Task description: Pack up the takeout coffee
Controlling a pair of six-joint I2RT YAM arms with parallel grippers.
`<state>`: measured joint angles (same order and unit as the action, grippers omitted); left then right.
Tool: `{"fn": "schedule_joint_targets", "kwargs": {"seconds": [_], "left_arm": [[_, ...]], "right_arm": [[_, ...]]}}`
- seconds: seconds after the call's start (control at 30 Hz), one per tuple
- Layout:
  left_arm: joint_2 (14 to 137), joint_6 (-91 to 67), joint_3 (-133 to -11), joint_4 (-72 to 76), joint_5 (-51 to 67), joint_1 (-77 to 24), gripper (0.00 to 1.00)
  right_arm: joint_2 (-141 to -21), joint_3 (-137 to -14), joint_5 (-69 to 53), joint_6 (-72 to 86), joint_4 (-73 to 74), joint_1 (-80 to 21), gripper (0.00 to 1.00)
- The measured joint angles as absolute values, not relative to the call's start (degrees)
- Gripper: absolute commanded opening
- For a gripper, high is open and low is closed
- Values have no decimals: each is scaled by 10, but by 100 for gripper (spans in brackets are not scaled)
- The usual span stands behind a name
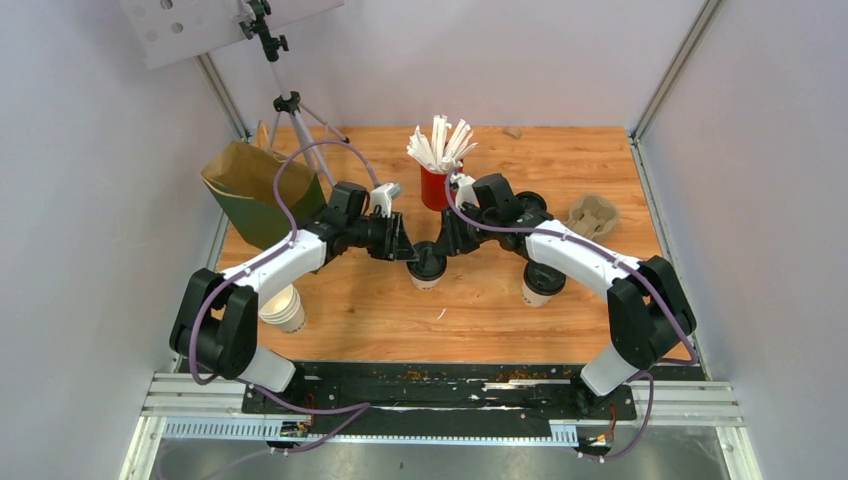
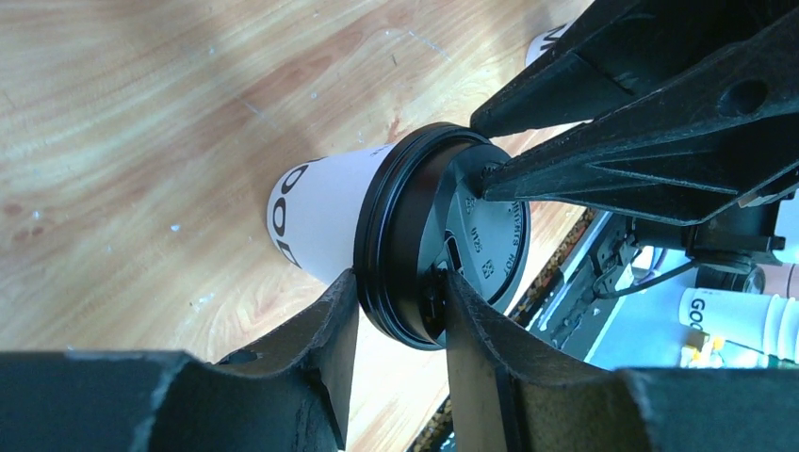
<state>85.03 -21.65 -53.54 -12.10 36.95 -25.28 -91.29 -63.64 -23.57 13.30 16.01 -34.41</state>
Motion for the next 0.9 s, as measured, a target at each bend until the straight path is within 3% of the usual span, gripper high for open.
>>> {"fn": "schedule_joint_targets", "kwargs": {"seconds": [0.13,0.6,0.9], "left_arm": [[828,-241,-521,-132,346,-258,48],[858,-212,-566,-168,326,-254,52],[860,-187,-569,-184,345,-235,63]], "right_arm": [[-914,-636,-246,127,160,-344,31],[-926,-644,-253,116,156,-344,31],[-927,-644,-257,114,156,-344,31]]}}
